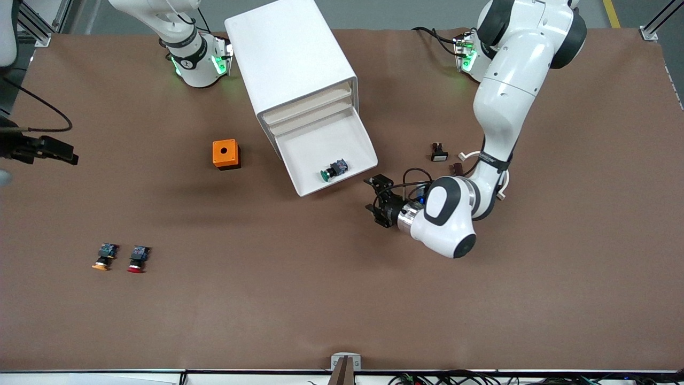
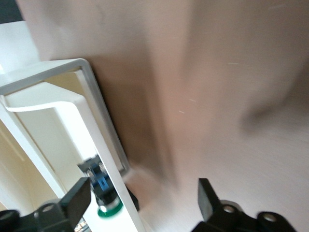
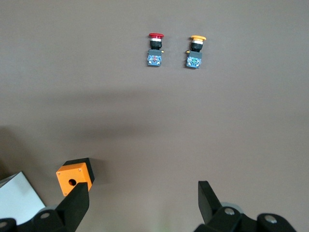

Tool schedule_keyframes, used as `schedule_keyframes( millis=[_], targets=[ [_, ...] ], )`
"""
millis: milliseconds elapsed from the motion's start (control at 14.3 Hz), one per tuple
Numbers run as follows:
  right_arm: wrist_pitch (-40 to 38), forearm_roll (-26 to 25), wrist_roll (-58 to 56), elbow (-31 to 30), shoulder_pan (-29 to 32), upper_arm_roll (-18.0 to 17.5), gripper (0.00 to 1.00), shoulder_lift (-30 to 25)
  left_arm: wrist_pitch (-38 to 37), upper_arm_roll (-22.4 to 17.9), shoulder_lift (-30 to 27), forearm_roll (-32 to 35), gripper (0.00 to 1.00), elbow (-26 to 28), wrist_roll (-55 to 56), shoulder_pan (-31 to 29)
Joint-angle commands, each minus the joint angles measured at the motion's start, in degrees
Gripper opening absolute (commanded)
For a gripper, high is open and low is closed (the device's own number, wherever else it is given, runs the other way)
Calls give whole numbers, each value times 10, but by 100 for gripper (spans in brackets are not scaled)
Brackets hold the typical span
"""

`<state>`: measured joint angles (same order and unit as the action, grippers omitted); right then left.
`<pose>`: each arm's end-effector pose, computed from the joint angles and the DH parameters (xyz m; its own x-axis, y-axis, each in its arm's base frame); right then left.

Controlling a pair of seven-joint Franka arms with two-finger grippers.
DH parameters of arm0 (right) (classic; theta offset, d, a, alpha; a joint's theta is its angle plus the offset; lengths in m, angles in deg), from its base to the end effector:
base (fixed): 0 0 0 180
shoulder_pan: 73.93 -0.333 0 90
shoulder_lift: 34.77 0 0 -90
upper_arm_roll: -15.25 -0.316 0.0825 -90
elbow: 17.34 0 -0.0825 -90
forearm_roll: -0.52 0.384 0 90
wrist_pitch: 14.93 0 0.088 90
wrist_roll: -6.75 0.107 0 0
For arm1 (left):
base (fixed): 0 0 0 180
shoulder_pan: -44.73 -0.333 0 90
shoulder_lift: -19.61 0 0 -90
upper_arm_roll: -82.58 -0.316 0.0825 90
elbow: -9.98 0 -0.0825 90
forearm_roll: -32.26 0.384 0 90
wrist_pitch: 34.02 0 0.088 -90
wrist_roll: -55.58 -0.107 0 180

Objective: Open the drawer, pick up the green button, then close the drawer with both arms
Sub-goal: 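Release the handle with the left gripper while the right gripper reaches in, then lower the right gripper into the open drawer over the green button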

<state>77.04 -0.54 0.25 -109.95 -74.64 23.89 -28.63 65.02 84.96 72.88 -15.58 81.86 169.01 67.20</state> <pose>0.5771 -0.0784 0.5456 0.9925 -0.0244 -0.1200 -0.0221 -0.9995 0.0209 0.6228 -0.3555 0.1948 -0.4479 0.8077 -0.3834 0.7155 0.0667 -0.6954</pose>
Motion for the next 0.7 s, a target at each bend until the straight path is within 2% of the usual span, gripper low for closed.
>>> schedule_keyframes(
  millis=[0, 140, 280, 421, 631],
  targets=[
    [12, -8, -16, 30, 3, -3, 100, 42, 0, -42, -17, 10, 99, -5, -64, 2],
    [14, -6, 15, 30, -3, -5, 100, 41, -2, -73, -36, 18, 99, -5, -122, 2],
    [9, 0, 82, 24, -28, -6, 100, 41, -2, -88, -46, 70, 99, -5, -173, 0],
    [7, 1, 170, 20, -78, -6, 100, 39, -2, -97, -55, 128, 99, -5, -212, -1],
    [19, 4, 362, 5, -175, -6, 100, 40, -2, -109, -77, 214, 99, -5, -291, 0]
  ],
)
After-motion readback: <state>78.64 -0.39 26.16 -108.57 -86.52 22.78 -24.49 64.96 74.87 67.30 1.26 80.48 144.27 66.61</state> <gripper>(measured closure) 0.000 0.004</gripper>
